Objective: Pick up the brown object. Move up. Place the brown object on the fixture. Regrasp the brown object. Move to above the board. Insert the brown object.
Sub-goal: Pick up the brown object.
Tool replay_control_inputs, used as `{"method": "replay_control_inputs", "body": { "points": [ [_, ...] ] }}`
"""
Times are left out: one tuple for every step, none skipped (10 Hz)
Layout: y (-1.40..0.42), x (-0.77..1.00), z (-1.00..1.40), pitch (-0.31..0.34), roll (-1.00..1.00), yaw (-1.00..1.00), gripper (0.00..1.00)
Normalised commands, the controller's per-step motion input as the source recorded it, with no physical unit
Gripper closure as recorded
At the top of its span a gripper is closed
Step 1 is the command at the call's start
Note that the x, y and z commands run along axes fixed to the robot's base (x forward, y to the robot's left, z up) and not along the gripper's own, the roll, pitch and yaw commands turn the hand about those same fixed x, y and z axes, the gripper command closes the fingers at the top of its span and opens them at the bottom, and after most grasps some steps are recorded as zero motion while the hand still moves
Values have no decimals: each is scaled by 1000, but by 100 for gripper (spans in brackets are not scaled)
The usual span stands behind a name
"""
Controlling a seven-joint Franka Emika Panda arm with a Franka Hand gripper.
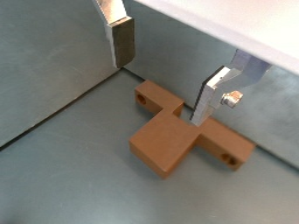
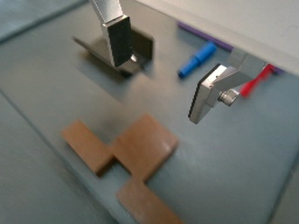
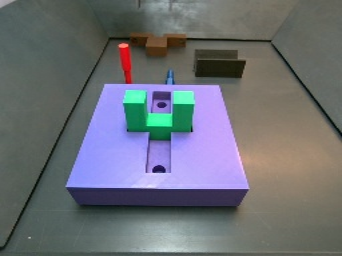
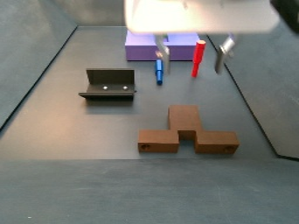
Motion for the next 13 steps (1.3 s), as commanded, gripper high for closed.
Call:
{"method": "replay_control_inputs", "body": {
  "points": [
    [0,0,-591,-280,-73,-340,0],
    [-77,226,-723,-243,-30,-26,0],
    [-189,300,-571,-137,0,-100,0],
    [0,526,-551,-154,-107,0,0],
    [17,426,-571,-196,-230,0,0],
    [17,186,-609,-163,-224,0,0],
    [140,51,-500,-106,-310,186,0],
    [3,0,-480,-79,-290,146,0],
    [11,-49,-434,-80,-330,57,0],
    [6,-80,-354,-127,-289,0,0],
    [0,-103,-291,-100,-100,0,0],
    [0,0,-286,-66,-77,0,0],
    [0,0,-297,-67,-67,-43,0]
  ]
}}
